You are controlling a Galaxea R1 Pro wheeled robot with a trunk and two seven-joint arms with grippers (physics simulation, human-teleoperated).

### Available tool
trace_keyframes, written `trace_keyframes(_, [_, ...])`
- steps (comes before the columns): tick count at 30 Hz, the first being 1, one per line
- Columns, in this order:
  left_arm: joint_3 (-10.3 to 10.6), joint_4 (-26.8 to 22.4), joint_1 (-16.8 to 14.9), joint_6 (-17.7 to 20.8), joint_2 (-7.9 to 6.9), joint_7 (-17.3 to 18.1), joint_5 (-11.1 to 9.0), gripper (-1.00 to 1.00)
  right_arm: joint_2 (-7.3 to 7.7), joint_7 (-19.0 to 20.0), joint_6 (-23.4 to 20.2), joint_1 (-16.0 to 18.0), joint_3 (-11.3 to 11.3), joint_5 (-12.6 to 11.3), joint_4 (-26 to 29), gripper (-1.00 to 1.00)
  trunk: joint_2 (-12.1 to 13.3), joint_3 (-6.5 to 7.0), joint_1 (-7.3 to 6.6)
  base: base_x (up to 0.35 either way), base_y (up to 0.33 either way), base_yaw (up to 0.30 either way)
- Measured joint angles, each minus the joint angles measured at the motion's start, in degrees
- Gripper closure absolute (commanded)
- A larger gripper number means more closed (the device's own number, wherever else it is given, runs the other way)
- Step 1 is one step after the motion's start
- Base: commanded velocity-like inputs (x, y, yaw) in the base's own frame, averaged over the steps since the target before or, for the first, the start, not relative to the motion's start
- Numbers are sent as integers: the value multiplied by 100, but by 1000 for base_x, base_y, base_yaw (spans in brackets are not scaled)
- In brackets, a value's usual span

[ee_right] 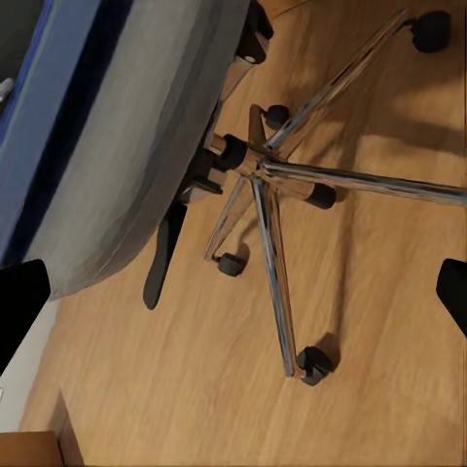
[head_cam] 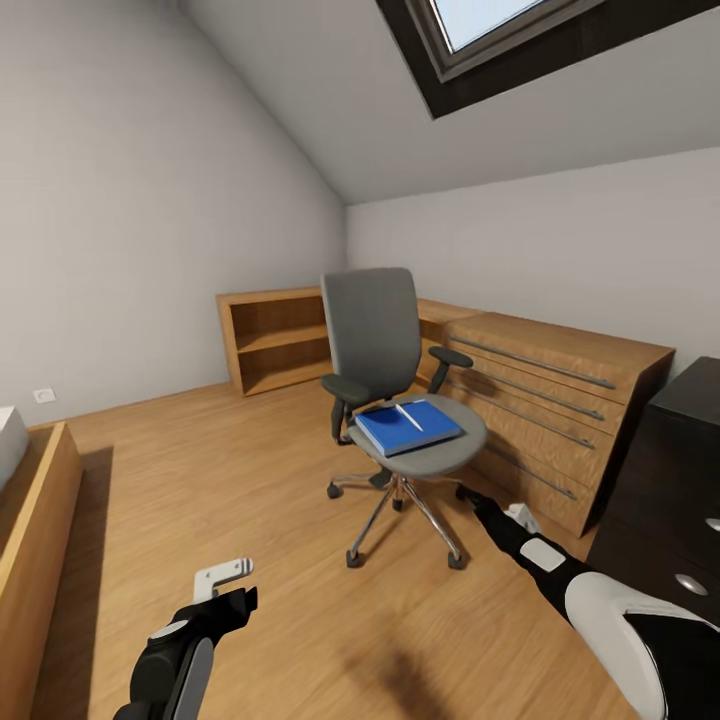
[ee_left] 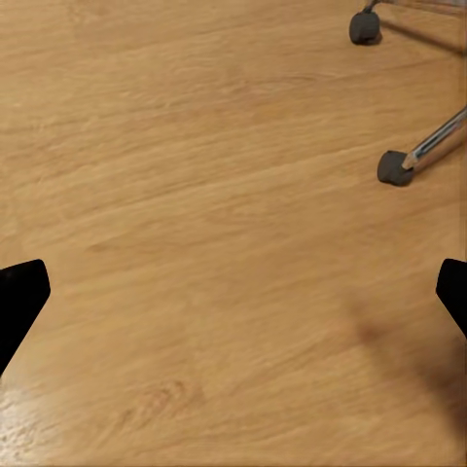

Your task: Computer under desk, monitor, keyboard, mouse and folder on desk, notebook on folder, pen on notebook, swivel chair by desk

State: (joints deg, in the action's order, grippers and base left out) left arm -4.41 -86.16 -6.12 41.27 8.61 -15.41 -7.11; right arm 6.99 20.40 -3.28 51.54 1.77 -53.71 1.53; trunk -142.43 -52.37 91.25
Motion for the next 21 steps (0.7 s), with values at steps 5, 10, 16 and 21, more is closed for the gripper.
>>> trace_keyframes(5, [15,3,0,-73,-2,-7,7,-100,-20,-36,271,-91,-38,354,3,-100,201,90,-110,0,0,0])
trace_keyframes(10, [20,231,0,-361,-7,-13,14,-100,-74,-71,514,-181,-54,935,3,-100,401,179,-220,0,0,0])
trace_keyframes(16, [66,1017,0,-998,-15,-25,89,-100,-101,-156,900,-427,-56,1542,-1,-100,642,287,-351,0,0,0])
trace_keyframes(21, [206,1659,0,-1386,-19,-47,363,-100,-124,-228,1234,-747,-62,1857,-4,-100,843,377,-461,0,0,0])
